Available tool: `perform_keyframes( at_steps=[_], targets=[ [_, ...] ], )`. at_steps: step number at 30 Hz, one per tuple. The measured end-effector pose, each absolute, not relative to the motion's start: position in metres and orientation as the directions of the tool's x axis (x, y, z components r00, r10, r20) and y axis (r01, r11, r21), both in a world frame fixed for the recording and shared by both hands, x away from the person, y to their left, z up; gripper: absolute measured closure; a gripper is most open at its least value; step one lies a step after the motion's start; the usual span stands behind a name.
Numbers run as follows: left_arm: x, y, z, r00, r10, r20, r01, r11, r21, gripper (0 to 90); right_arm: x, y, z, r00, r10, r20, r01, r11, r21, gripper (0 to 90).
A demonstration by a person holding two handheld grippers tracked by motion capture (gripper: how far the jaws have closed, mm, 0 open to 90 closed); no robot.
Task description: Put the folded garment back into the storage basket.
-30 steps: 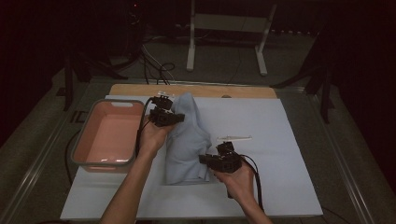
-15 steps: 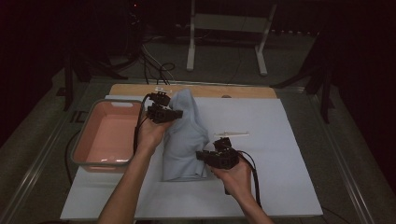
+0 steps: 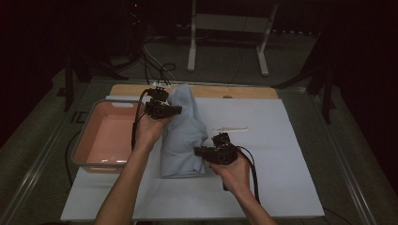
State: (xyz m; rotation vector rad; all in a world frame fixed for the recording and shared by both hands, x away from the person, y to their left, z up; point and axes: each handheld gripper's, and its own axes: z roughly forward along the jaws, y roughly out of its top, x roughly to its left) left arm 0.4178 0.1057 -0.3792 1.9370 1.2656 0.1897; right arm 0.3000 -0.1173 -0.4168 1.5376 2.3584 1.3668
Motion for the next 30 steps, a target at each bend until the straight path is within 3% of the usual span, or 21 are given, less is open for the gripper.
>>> perform_keyframes(
  at_steps=[30],
  targets=[
    [0.428, 0.125, -0.366, 0.465, 0.838, -0.286, 0.697, -0.147, 0.702, 82.3, 0.318, -0.101, -0.403, -0.510, 0.717, 0.475, 0.737, 0.081, 0.671, 81.4]
  ],
)
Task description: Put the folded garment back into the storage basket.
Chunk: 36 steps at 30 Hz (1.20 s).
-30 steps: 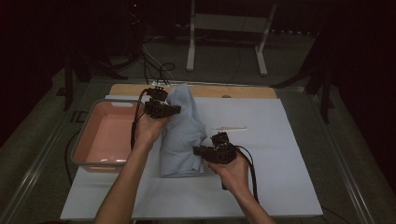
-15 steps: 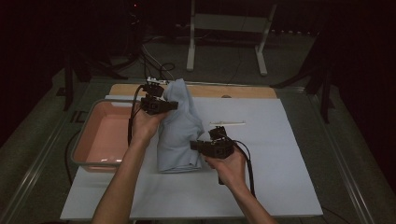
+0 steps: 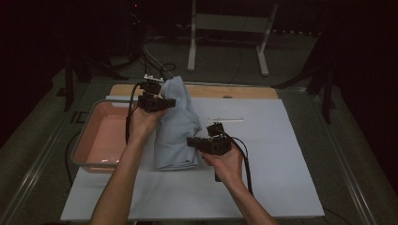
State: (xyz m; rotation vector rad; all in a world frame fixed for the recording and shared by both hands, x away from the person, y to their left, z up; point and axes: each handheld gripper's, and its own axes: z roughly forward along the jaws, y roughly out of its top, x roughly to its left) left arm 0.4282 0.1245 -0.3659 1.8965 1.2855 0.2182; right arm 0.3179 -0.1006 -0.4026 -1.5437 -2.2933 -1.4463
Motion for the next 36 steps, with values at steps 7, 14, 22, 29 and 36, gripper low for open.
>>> perform_keyframes(
  at_steps=[7, 14, 22, 29, 36],
  targets=[
    [0.429, 0.133, -0.364, 0.451, 0.845, -0.287, 0.697, -0.134, 0.704, 82.3, 0.321, -0.089, -0.400, -0.512, 0.702, 0.495, 0.741, 0.069, 0.668, 81.4],
    [0.429, 0.140, -0.360, 0.444, 0.851, -0.281, 0.694, -0.128, 0.708, 82.3, 0.322, -0.082, -0.396, -0.515, 0.699, 0.497, 0.737, 0.065, 0.673, 81.5],
    [0.429, 0.145, -0.352, 0.442, 0.857, -0.263, 0.686, -0.134, 0.715, 82.3, 0.324, -0.074, -0.393, -0.522, 0.693, 0.497, 0.730, 0.061, 0.681, 81.4],
    [0.429, 0.150, -0.347, 0.441, 0.861, -0.255, 0.675, -0.131, 0.727, 82.3, 0.326, -0.065, -0.387, -0.530, 0.687, 0.498, 0.724, 0.061, 0.687, 81.5],
    [0.429, 0.159, -0.345, 0.435, 0.865, -0.250, 0.667, -0.123, 0.734, 82.3, 0.331, -0.054, -0.384, -0.534, 0.682, 0.500, 0.723, 0.062, 0.688, 81.5]
  ],
)
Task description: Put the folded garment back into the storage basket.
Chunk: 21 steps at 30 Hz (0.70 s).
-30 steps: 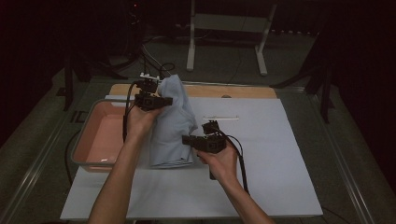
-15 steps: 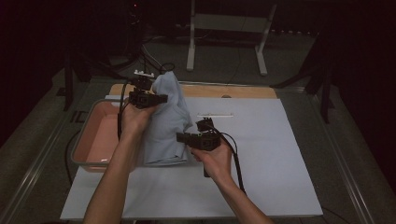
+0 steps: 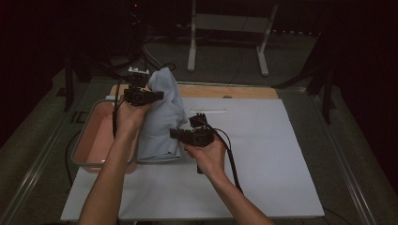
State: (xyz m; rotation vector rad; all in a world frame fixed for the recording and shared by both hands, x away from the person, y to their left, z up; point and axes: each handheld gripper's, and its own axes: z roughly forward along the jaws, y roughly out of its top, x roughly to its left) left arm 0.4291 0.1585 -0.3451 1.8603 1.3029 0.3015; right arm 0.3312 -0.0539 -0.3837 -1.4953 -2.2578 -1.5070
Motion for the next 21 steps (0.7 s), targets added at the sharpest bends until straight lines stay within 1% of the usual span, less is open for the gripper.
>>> perform_keyframes(
  at_steps=[21],
  targets=[
    [0.431, 0.177, -0.338, 0.407, 0.879, -0.249, 0.650, -0.087, 0.755, 82.3, 0.339, -0.033, -0.379, -0.553, 0.677, 0.485, 0.704, 0.067, 0.707, 81.4]
  ],
)
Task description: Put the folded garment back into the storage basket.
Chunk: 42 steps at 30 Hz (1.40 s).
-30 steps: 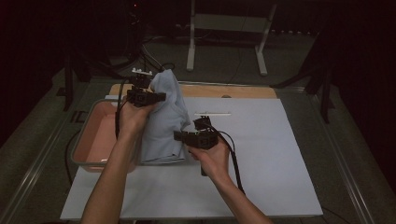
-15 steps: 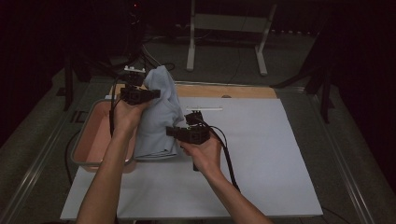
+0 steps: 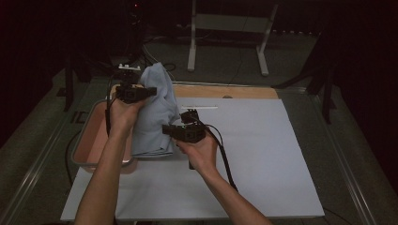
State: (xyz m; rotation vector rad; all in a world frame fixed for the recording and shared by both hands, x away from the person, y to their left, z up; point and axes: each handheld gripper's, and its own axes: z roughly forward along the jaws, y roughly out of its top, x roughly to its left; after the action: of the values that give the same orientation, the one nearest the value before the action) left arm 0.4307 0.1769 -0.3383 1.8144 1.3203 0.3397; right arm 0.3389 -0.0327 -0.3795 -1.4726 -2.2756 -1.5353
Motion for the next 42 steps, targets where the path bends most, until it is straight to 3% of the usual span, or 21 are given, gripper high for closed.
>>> perform_keyframes(
  at_steps=[42],
  targets=[
    [0.428, 0.212, -0.337, 0.350, 0.912, -0.215, 0.658, -0.075, 0.750, 82.3, 0.345, 0.014, -0.391, -0.596, 0.646, 0.477, 0.692, 0.113, 0.713, 81.4]
  ],
)
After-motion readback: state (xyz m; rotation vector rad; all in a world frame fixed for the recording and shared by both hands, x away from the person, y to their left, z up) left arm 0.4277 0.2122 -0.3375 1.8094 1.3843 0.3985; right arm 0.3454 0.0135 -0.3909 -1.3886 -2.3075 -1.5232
